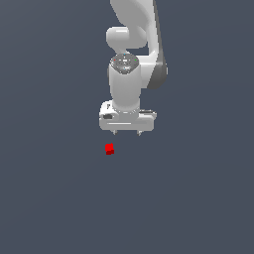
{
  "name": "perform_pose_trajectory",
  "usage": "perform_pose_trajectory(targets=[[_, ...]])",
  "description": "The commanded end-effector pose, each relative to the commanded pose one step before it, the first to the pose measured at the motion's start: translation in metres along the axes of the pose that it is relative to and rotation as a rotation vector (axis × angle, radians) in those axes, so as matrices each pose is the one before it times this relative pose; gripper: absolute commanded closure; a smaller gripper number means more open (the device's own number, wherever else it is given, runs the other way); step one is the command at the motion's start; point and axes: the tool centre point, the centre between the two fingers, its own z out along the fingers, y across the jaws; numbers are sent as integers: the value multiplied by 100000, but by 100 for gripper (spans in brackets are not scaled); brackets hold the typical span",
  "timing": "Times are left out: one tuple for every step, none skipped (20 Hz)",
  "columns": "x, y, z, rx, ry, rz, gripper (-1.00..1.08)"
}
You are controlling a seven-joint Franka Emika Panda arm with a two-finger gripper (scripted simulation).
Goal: Pick up the red cube and move it to a goal position.
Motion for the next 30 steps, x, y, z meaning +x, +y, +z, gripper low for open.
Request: perform_pose_trajectory(targets=[[0, 1, 0, 0, 0, 0, -92], [-3, 43, 24, 0, 0, 0, -92], [-15, 17, 75, -13, -7, -182, -92], [-22, 68, 125, -15, -10, -239, -92], [-31, 98, 175, -21, -14, -330, -92], [-40, 130, 224, -26, -17, -419, -92], [-48, 154, 275, -32, -21, -520, -92], [-56, 188, 324, -37, -25, -604, -92], [-64, 215, 375, -43, -29, -702, -92], [-72, 243, 425, -49, -32, -797, -92], [-80, 271, 476, -55, -36, -893, -92], [-88, 302, 527, -60, -40, -984, -92], [-95, 331, 578, -66, -44, -1080, -92], [-102, 360, 630, -71, -47, -1177, -92], [-108, 391, 683, -77, -51, -1272, -92], [-114, 418, 733, -82, -54, -1364, -92], [-118, 444, 777, -86, -57, -1443, -92], [-119, 467, 816, -91, -59, -1512, -92], [-119, 487, 851, -95, -61, -1577, -92], [-114, 482, 841, -94, -59, -1555, -92], [-106, 458, 796, -88, -55, -1468, -92], [-98, 431, 751, -83, -52, -1383, -92], [-88, 405, 706, -79, -48, -1298, -92], [-75, 382, 659, -77, -44, -1213, -92], [-62, 358, 612, -75, -41, -1125, -92], [-51, 333, 563, -73, -38, -1035, -92], [-43, 305, 515, -68, -35, -946, -92], [-38, 276, 464, -62, -31, -851, -92], [-32, 244, 411, -56, -28, -754, -92], [-27, 213, 357, -49, -24, -653, -92]])
